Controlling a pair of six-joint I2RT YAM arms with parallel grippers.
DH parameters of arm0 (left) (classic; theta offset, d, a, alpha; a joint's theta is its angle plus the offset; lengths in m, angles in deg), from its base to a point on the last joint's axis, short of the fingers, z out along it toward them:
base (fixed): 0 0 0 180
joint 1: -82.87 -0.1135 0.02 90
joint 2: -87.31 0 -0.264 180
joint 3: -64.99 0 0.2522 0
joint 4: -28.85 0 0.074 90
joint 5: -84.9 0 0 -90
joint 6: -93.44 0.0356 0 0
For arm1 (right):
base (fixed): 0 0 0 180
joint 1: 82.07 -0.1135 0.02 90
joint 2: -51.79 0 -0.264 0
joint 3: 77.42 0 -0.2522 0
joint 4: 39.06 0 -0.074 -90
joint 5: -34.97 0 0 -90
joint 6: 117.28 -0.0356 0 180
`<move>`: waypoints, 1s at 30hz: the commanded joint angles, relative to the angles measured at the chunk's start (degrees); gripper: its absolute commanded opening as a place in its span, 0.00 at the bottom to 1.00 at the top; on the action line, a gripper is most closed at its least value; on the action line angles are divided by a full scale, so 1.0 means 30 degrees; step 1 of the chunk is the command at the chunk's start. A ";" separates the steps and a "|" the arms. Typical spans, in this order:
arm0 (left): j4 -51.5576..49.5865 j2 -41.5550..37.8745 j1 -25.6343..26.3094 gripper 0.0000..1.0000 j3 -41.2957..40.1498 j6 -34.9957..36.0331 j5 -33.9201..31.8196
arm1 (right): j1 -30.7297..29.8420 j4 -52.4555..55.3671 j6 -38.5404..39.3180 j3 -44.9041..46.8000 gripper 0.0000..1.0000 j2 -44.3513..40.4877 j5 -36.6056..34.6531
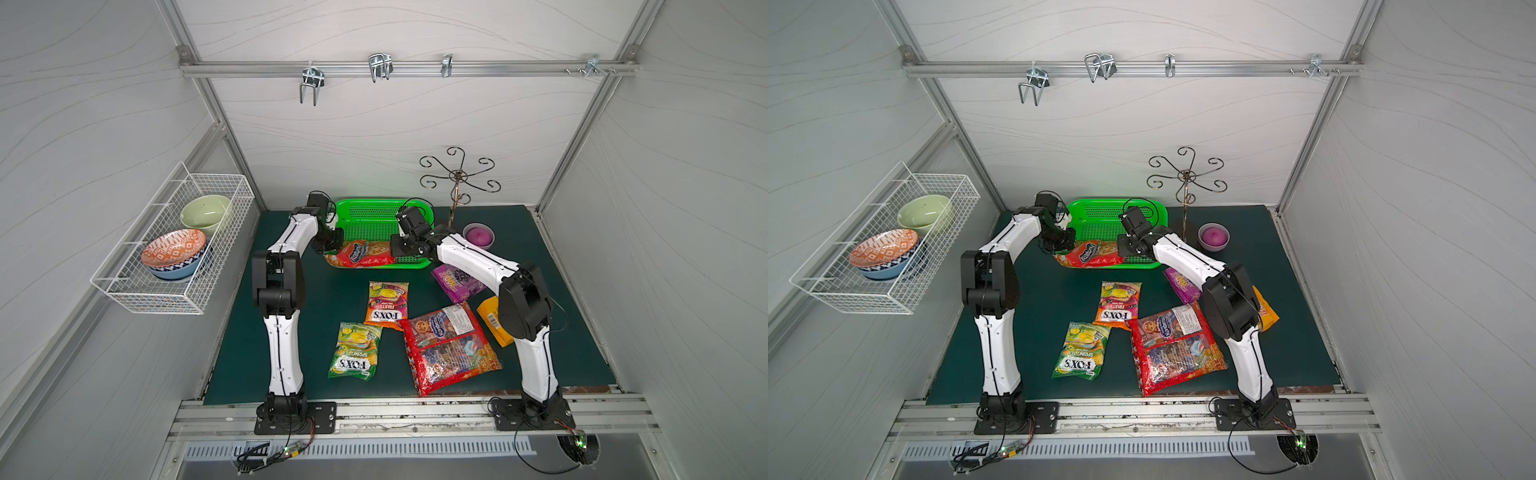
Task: Put the candies in the basket
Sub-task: Move the basket to the center of the board.
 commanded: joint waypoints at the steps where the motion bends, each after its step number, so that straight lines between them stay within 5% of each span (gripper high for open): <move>1: 0.0644 -0.2098 -0.0709 0.00 -0.0804 0.0877 -0.0679 | -0.0629 -0.0569 0.0055 0.0076 0.00 -0.0663 0.0367; 14: 0.1694 -0.7052 -0.1992 0.00 -0.7203 0.2207 -0.0240 | -0.2329 -0.1493 -0.1712 0.1524 0.00 -0.2155 0.1952; 30: 0.2778 -0.7604 -0.2124 0.00 -0.4983 -0.1495 0.1480 | 0.0079 -0.0871 -0.2576 -0.1317 0.00 -0.1734 0.2882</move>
